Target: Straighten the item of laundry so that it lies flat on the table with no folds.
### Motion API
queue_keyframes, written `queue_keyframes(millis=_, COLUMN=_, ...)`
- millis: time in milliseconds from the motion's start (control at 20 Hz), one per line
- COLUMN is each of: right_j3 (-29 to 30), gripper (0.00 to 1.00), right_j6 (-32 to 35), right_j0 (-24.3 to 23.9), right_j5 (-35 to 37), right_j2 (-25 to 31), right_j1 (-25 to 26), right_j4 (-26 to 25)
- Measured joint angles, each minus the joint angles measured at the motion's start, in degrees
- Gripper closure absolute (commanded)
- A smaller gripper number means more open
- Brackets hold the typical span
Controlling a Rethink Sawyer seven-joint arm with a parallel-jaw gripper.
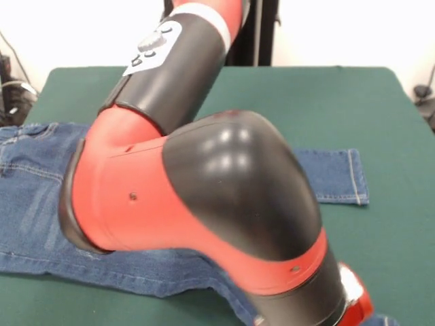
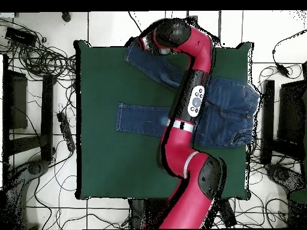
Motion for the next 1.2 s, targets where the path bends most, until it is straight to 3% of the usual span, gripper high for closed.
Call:
queue_keyframes(millis=400, right_j3=6.2, gripper=1.0, right_j6=0.0, right_j0=-0.7, right_j5=3.2, right_j2=-8.3, right_j1=-2.0, right_j4=9.4)
queue_keyframes(millis=750, right_j3=12.0, gripper=1.0, right_j6=0.0, right_j0=-1.1, right_j5=5.4, right_j2=-14.8, right_j1=-8.2, right_j4=18.8)
queue_keyframes(millis=1050, right_j3=12.3, gripper=1.0, right_j6=0.0, right_j0=-0.4, right_j5=3.4, right_j2=-16.7, right_j1=-11.8, right_j4=21.7)
queue_keyframes(millis=1200, right_j3=12.2, gripper=1.0, right_j6=0.0, right_j0=0.4, right_j5=-1.1, right_j2=-17.8, right_j1=-13.0, right_j4=21.8)
